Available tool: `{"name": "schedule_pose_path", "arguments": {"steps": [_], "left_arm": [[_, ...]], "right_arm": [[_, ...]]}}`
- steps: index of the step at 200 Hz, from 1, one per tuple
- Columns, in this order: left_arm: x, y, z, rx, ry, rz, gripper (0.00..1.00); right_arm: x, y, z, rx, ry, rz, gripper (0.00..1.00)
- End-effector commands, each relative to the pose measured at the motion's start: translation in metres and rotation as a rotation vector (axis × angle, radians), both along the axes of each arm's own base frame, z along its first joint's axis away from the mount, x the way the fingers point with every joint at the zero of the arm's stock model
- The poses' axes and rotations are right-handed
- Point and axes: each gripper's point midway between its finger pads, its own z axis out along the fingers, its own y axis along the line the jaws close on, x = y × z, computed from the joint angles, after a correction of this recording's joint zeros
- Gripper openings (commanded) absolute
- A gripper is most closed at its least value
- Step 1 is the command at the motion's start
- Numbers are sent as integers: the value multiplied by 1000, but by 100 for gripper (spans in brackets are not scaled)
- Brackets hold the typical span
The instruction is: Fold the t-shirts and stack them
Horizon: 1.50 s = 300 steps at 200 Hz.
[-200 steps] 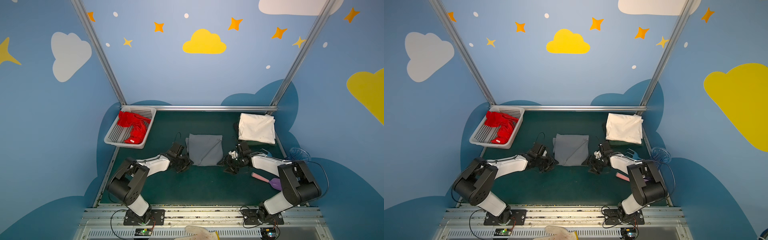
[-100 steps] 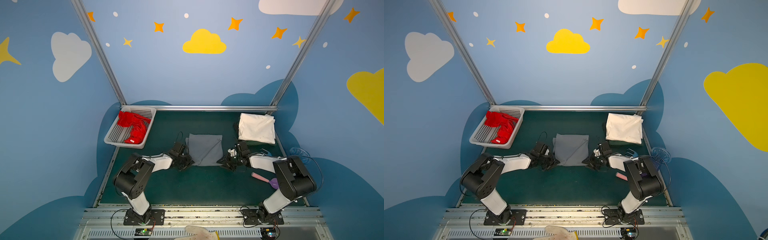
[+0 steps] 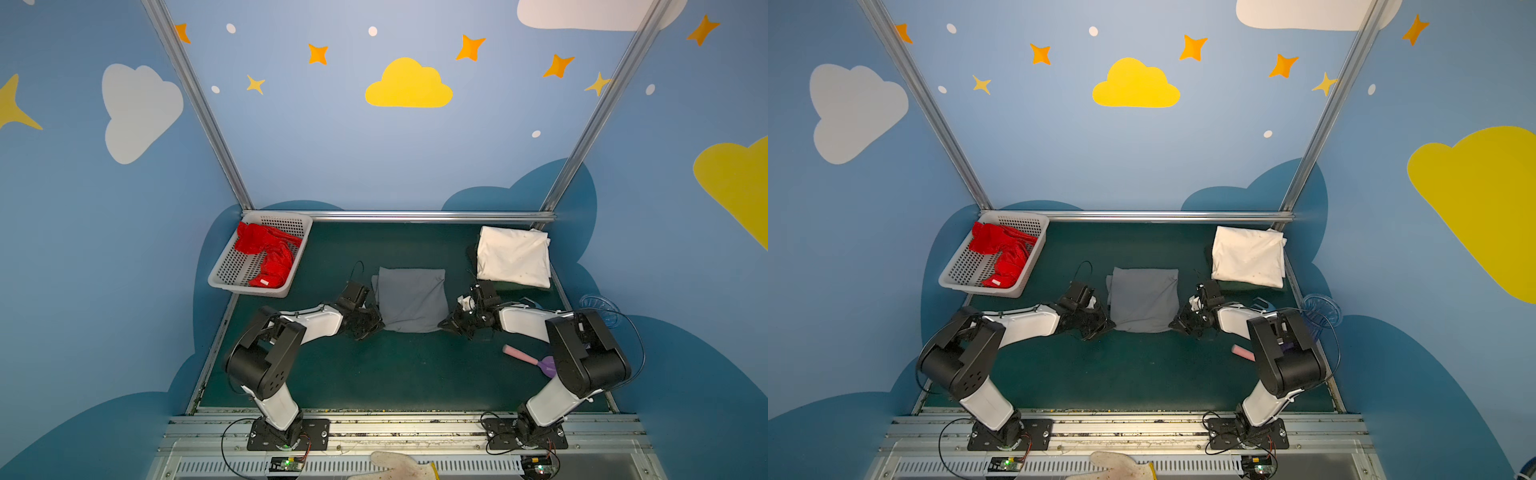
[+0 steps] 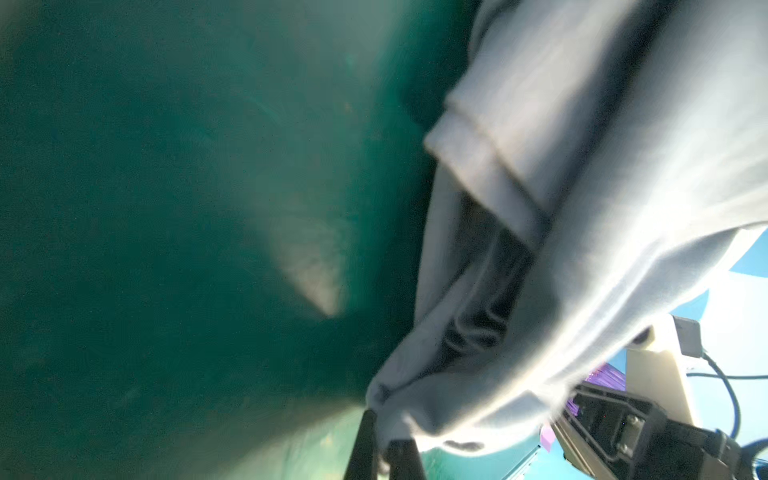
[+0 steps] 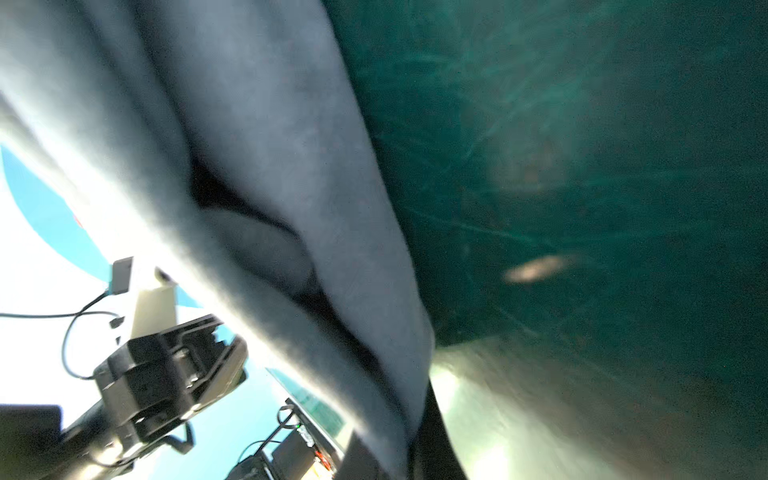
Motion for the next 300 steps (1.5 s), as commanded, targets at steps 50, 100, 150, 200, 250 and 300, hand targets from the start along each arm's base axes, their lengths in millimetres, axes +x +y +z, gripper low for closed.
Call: {"name": "schedule_pose_path", "arguments": {"steps": [50, 100, 150, 200, 250, 300], "left_arm": [[-17, 37, -2, 115, 19, 23, 4], [-33, 45, -5, 139, 42, 14, 4], [-36, 40, 12, 147, 45, -23, 25], [-41, 54, 28, 214, 6, -17, 57], [-40, 69, 35, 218, -10, 15, 65], [-42, 77, 34, 210, -8, 27, 65]], "right_arm": [[-2, -16, 9, -72, -13, -1, 0], [-7, -21, 8, -111, -7, 8, 0], [-8, -20, 14, -107, -10, 51, 42], [17, -15, 29, -103, -69, 58, 79], [53, 3, 21, -79, -87, 71, 79], [66, 16, -6, -191, -74, 100, 79]]}}
